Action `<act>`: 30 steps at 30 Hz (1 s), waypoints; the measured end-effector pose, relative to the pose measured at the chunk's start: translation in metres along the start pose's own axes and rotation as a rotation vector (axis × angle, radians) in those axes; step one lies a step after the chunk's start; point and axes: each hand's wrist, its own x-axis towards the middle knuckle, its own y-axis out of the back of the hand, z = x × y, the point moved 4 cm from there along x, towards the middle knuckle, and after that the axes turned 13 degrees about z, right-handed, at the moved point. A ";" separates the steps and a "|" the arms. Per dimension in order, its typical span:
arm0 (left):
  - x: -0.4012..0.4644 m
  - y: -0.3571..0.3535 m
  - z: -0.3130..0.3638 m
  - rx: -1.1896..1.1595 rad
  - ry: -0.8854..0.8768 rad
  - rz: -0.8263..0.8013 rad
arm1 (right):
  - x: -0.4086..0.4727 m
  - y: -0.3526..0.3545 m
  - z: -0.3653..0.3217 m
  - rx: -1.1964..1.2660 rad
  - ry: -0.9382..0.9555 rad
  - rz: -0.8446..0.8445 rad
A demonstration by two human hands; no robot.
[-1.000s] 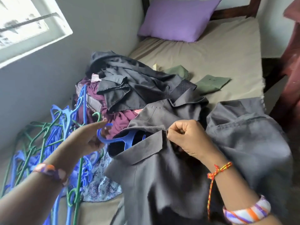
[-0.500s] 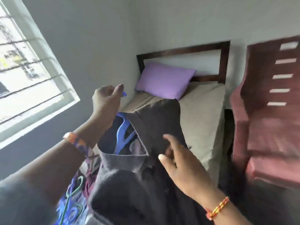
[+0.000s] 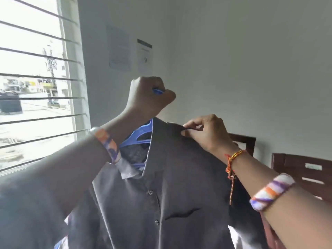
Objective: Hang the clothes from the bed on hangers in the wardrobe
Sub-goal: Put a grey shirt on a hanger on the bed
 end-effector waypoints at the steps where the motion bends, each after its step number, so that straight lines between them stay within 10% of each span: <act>1: 0.005 0.008 -0.005 0.021 -0.005 0.013 | 0.003 -0.003 -0.004 0.065 -0.004 0.086; 5: 0.021 0.050 -0.040 0.116 0.061 0.143 | -0.019 -0.009 -0.005 0.247 -0.135 0.287; 11: 0.030 0.093 -0.013 -0.032 -0.006 0.072 | -0.027 -0.027 -0.066 -0.195 0.071 -0.081; 15: 0.033 0.120 0.027 -0.102 -0.052 0.002 | -0.013 -0.031 -0.133 0.021 0.216 -0.247; 30: 0.013 0.251 0.022 0.068 0.084 -0.360 | -0.016 0.044 -0.241 0.299 0.136 -0.046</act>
